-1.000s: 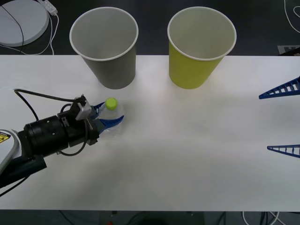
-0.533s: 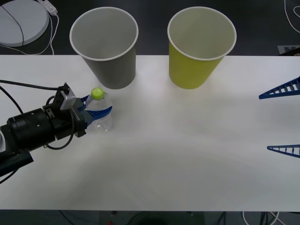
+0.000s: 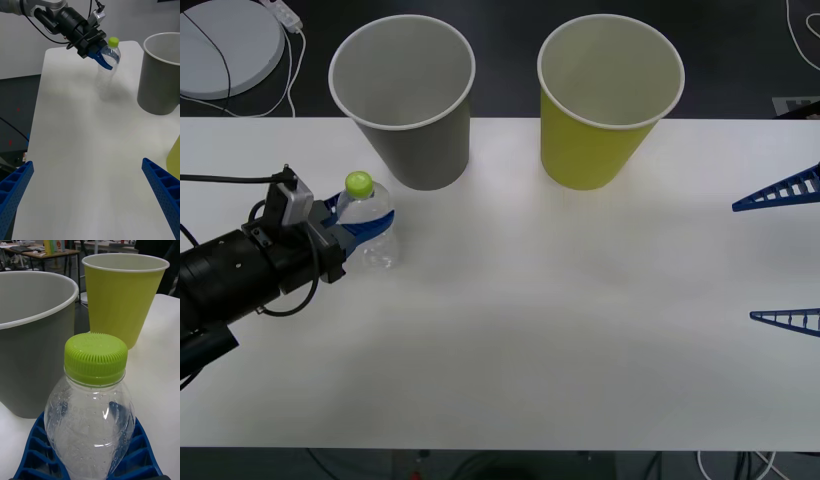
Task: Put the can into the green bin and the plastic bottle into the gray bin
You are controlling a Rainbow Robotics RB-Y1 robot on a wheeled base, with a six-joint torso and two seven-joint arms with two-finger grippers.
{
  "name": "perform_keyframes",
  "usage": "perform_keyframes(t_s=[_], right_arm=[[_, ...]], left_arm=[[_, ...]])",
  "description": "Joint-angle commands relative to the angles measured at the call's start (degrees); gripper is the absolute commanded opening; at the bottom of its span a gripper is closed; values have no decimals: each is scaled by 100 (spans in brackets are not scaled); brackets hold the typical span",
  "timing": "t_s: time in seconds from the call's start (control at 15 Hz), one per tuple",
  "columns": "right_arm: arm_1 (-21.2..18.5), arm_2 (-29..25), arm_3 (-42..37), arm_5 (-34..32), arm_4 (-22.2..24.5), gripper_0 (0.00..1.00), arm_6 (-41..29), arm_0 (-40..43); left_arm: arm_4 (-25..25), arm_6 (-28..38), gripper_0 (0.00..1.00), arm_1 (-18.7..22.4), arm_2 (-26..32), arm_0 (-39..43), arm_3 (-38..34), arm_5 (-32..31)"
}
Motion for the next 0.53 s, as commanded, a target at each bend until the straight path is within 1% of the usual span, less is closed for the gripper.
perform_keyframes(t_s=[0.07, 0.13, 0.33, 0.47, 0.53], right_arm=[[0, 0, 0, 0, 0, 100, 0, 0], [0, 0, 0, 0, 0, 100, 0, 0], [0, 0, 0, 0, 0, 100, 0, 0], [0, 0, 0, 0, 0, 100, 0, 0], [0, 0, 0, 0, 0, 100, 0, 0]], left_arm=[[-599, 650, 0, 0, 143, 135, -315, 54], [-907, 1010, 0, 9, 205, 214, -526, 54], [-1575, 1872, 0, 79, 319, 364, -974, 45], [-1856, 2293, 0, 176, 407, 381, -1141, -61], [-1918, 2522, 0, 237, 592, 381, -1247, -316]])
